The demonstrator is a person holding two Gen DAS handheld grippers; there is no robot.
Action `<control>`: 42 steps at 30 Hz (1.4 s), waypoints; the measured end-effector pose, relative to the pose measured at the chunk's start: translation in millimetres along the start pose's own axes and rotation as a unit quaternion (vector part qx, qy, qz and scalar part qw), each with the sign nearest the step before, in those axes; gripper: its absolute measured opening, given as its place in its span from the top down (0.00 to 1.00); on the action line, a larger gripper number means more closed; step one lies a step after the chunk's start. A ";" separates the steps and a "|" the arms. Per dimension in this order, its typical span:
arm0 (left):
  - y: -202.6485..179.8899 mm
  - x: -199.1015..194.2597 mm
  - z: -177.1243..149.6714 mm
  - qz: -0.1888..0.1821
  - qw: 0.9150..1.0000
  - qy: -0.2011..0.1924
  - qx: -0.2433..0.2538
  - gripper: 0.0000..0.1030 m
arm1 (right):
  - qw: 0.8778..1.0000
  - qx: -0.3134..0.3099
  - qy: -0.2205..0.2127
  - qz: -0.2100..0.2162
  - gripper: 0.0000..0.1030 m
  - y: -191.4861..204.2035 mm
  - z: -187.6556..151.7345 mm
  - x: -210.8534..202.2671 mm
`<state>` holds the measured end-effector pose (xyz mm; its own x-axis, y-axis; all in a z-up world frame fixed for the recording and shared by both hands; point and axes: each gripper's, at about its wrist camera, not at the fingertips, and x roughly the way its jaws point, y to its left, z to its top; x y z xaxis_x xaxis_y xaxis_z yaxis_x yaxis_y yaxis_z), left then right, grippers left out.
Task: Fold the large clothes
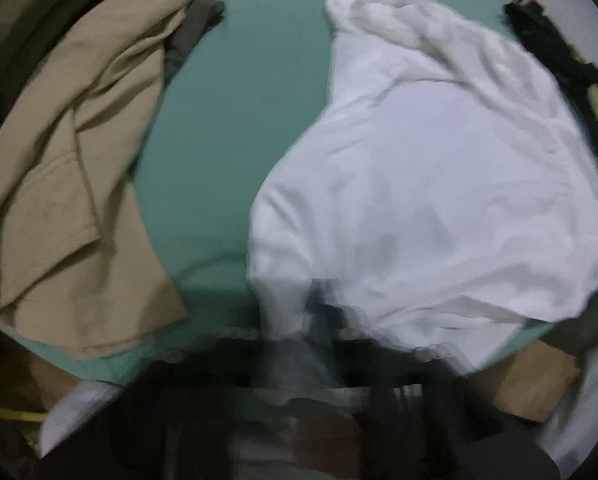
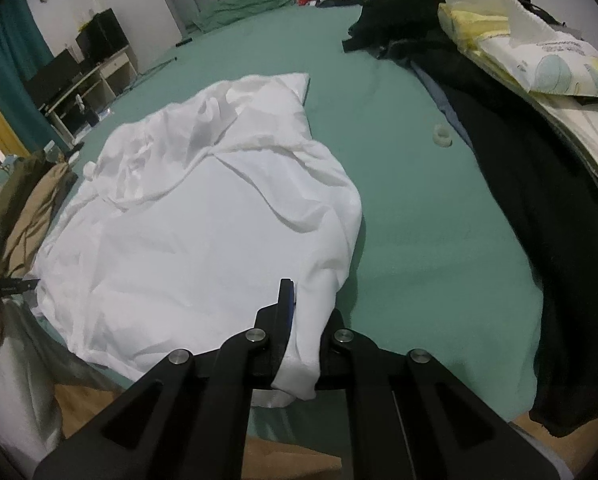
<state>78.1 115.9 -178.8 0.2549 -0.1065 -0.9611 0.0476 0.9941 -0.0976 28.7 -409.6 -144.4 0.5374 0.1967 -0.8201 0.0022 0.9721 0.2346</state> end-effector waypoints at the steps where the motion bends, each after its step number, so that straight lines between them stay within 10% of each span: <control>1: -1.9 -4.9 -1.4 -0.003 1.000 -0.009 0.001 0.95 | 1.000 0.001 -0.007 0.002 0.95 0.1 0.7 -3.0; 20: -8.8 -121.2 32.1 -0.041 0.967 -0.242 -0.073 0.95 | 0.986 0.000 -0.165 -0.015 0.96 9.7 68.7 -45.2; 42: 18.5 -28.8 186.7 -0.080 0.944 -0.240 -0.212 0.95 | 0.996 0.057 -0.072 0.015 0.96 -49.2 221.0 101.0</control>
<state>251.9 133.4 -104.7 0.6906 -0.1528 -0.7069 -0.2417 0.8725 -0.4247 269.3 -465.8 -123.4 0.6542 0.1964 -0.7304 0.0759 0.9438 0.3218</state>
